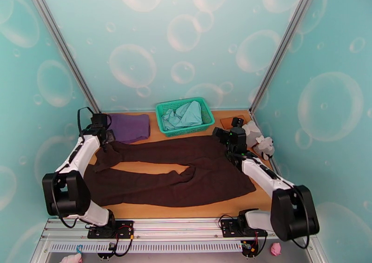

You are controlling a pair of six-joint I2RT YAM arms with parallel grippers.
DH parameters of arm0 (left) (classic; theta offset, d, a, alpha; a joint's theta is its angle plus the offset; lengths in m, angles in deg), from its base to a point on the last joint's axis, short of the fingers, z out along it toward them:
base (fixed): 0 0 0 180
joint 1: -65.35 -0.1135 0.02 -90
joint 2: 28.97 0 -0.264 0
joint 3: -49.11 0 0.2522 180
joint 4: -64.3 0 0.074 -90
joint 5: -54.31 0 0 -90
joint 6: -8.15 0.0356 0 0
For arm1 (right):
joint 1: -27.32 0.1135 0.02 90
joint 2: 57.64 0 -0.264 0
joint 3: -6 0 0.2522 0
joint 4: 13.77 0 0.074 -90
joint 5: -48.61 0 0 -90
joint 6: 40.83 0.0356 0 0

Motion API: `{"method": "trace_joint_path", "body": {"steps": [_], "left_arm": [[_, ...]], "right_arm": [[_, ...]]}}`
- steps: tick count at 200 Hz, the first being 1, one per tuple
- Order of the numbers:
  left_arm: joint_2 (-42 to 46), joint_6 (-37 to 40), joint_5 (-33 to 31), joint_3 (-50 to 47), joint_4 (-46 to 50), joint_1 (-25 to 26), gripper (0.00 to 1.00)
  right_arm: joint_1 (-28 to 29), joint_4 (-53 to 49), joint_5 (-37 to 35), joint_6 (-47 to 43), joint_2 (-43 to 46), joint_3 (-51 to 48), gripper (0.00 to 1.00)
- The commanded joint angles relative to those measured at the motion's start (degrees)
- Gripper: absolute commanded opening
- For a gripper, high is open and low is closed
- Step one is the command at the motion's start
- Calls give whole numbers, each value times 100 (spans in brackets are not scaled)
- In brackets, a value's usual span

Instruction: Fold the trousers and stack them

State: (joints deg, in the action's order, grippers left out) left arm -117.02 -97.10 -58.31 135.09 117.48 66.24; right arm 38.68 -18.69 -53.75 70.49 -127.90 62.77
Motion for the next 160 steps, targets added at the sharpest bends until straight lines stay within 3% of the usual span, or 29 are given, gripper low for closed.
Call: {"method": "trace_joint_path", "body": {"steps": [1, 28, 40, 56, 89, 160], "left_arm": [[35, -250, -739, -334, 426, 370, 72], [-42, -424, -292, -622, 508, 641, 67], [-263, -473, -275, -720, 498, 729, 63], [-546, -546, -465, -802, 481, 873, 60], [-888, -676, -275, -900, 174, 905, 49], [-1261, -831, -354, -1084, -171, 891, 42]], "right_arm": [[459, -492, -531, 5, 482, 30, 99], [1327, -473, -68, 155, 493, -409, 99], [1525, 128, 223, 85, 323, -803, 99], [1512, 688, 591, 97, 81, -1100, 99], [1571, 598, 688, 41, -104, -958, 99], [1571, 823, 746, -93, -427, -1003, 99]]}}
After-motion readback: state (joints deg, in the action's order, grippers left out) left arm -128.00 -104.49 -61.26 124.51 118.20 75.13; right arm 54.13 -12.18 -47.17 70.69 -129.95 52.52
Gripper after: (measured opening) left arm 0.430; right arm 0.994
